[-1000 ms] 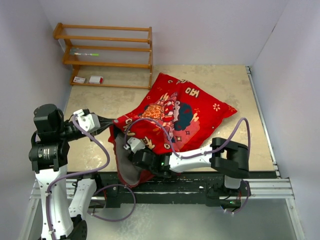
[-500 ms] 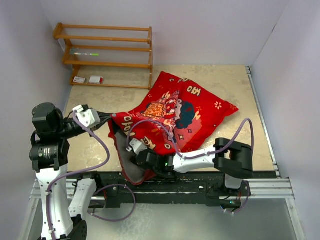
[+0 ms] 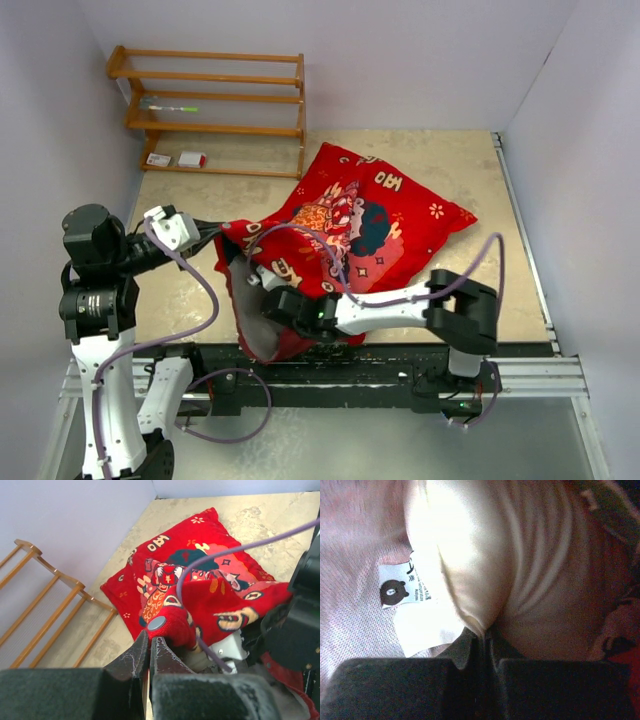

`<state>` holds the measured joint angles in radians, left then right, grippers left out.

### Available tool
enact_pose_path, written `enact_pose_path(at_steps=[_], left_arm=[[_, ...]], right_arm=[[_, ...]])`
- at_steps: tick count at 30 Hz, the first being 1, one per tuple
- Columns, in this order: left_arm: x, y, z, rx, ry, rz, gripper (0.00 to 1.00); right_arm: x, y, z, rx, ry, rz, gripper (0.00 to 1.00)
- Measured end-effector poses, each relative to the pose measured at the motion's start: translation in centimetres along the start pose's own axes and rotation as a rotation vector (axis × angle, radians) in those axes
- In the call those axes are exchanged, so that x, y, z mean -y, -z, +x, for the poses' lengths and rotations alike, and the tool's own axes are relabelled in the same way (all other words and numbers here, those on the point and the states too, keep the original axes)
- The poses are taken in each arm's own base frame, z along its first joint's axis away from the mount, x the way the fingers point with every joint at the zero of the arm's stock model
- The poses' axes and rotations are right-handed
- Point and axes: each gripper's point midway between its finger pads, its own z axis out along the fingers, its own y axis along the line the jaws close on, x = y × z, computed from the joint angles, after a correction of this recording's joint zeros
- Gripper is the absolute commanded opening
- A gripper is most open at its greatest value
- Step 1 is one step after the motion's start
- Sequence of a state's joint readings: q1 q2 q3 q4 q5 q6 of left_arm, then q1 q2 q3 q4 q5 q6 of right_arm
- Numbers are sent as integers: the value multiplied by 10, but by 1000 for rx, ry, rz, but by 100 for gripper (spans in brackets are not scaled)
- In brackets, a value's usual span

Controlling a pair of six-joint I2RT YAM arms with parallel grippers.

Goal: Remove the pillowcase from the pillow

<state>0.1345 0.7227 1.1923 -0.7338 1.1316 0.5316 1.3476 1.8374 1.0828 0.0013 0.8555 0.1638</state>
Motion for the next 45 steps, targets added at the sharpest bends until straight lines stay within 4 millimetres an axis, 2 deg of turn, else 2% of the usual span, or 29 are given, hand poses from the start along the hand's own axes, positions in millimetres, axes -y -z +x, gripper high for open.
enact_pose_path(at_steps=[4,6,13,15,20,22,25,28,32,34,37,40,45], left_arm=[[-8,0,-2,0,-13,-27,0],[-14,-1,-3,0,-27,-52,0],[-40,-9,24,-22,-11,-137,0],[-51,-11,30,-32,-1,-170,2],[-77,-14,30,-29,-13,-243,7],[-85,-16,29,-28,-11,-261,0],[-94,-17,27,-23,-9,-294,0],[-107,-18,23,-18,11,-334,0],[-132,-19,11,-4,41,-393,0],[-144,-19,12,-12,52,-431,0],[-157,-19,22,-41,64,-484,0],[-166,-17,35,-72,80,-528,0],[-166,-27,62,-131,111,-536,0]], right_arm=[[21,23,-32,61,-56,-79,0],[38,45,-60,133,-115,-147,0],[112,145,-164,443,-316,-314,0],[126,170,-186,515,-349,-361,0],[145,219,-232,625,-370,-487,0],[144,232,-244,653,-363,-542,0],[137,241,-256,663,-345,-622,0],[134,239,-261,657,-338,-672,0],[138,231,-259,652,-362,-729,0],[145,230,-254,661,-389,-749,0],[163,233,-241,682,-435,-774,0],[179,243,-236,706,-459,-807,0],[177,250,-235,709,-460,-877,0]])
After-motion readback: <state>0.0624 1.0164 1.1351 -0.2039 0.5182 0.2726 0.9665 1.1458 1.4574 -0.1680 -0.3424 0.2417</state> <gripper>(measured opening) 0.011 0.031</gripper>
